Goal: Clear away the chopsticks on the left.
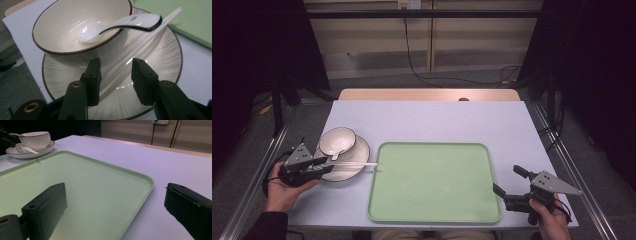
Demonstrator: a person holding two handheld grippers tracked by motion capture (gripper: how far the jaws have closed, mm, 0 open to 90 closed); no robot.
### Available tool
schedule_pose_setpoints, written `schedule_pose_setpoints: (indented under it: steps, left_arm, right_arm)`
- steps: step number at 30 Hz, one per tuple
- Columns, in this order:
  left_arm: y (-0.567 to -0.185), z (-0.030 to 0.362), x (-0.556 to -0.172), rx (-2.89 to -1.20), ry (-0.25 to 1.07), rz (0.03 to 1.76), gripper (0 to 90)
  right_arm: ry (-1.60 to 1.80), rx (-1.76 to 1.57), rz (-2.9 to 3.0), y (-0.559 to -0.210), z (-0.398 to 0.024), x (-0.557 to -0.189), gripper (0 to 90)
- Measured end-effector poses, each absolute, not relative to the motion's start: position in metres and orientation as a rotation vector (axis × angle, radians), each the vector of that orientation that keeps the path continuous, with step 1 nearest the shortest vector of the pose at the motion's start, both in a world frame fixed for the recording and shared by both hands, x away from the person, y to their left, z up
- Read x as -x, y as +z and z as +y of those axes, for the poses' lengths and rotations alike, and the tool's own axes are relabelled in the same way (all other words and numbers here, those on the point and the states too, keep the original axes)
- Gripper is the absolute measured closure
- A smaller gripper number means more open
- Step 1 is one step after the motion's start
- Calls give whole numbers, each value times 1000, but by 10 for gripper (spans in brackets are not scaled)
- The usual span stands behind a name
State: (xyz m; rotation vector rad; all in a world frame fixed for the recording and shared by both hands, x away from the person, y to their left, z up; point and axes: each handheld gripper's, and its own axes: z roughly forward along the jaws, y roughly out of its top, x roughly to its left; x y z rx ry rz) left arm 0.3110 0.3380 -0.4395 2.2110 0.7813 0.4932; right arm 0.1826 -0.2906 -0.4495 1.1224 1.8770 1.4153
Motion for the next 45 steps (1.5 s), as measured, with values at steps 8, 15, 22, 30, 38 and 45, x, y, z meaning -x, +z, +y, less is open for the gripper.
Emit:
schedule_pose_setpoints:
  steps: [8,15,22,30,38,45]
  left_arm:
    - [-442,337,-313,-2234,515,775,643]
    - [-442,334,-313,-2257,514,763,594]
    - [-442,332,-311,-2268,502,733,615]
    - [-439,335,-312,-2269,518,742,604]
    - [-443,337,-313,-2257,526,742,574]
    - [-445,331,-313,-2298,497,722,583]
  right_arm:
    - [1416,-1125,1882,-450,-291,-183,41]
    - [1418,-1114,1879,-449,-290,-182,41]
    - [1421,-1113,1880,-449,-290,-182,41]
    - [1420,-1113,1881,-449,-290,-182,41]
    - [1425,-1114,1882,-449,-290,-182,41]
    - [1433,-1133,1865,-449,-290,-182,31]
